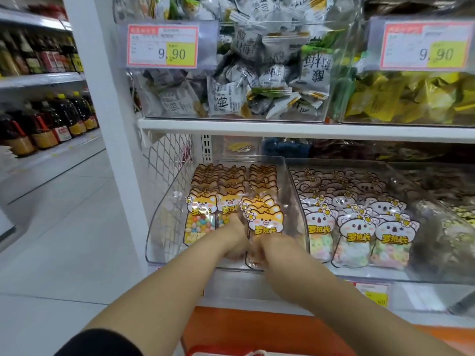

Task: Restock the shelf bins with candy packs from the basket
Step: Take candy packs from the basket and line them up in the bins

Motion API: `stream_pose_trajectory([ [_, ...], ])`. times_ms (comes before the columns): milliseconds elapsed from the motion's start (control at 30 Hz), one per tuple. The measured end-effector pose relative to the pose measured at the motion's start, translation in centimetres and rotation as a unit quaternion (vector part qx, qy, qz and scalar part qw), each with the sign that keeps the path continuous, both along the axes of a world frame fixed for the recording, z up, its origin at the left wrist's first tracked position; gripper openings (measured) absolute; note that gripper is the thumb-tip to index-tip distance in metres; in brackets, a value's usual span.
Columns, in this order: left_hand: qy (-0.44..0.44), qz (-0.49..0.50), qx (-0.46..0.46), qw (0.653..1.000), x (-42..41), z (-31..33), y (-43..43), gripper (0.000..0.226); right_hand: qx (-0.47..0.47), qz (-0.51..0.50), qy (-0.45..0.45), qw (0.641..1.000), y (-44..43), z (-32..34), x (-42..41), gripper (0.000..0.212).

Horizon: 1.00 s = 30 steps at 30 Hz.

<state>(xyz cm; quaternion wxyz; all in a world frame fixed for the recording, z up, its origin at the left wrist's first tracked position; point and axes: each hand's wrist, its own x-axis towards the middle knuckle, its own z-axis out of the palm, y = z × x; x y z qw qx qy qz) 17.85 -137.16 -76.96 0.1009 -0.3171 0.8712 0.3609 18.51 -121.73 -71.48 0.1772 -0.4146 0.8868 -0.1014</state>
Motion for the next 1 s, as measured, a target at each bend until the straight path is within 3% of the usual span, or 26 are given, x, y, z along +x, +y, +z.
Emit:
stream_pose_trajectory([
  [100, 0.021, 0.009, 0.031, 0.999, 0.1, 0.2, -0.4, 0.083, 0.133, 0.071, 0.033, 0.988, -2.0, 0.7, -1.1, 0.015],
  [167, 0.055, 0.029, 0.087, 0.994, 0.4, 0.0, -0.9, 0.081, 0.155, 0.084, 0.046, 0.983, -3.0, 0.1, -2.1, 0.007],
  [367, 0.061, 0.060, 0.175, 0.981, 0.4, 0.8, -0.7, 0.086, 0.155, 0.022, 0.013, 0.988, -4.5, -2.2, -3.4, 0.030],
  [433, 0.047, 0.045, 0.147, 0.987, 0.3, 1.8, -0.4, 0.084, 0.135, 0.002, -0.002, 0.991, -4.6, -2.6, -3.5, 0.033],
  [567, 0.028, -0.030, -0.034, 0.999, -0.8, 3.6, -0.4, 0.049, 0.119, -0.026, -0.011, 0.992, -4.7, -3.0, -4.1, 0.037],
  [800, 0.041, -0.005, -0.223, 0.974, -1.8, 1.2, -0.3, 0.046, 0.091, -0.075, -0.020, 0.993, -5.2, -3.5, -4.0, 0.047],
  [1000, 0.026, -0.019, -0.180, 0.983, -1.7, 1.1, -0.5, 0.044, 0.068, -0.094, -0.022, 0.993, -4.5, -3.2, -3.8, 0.046],
])
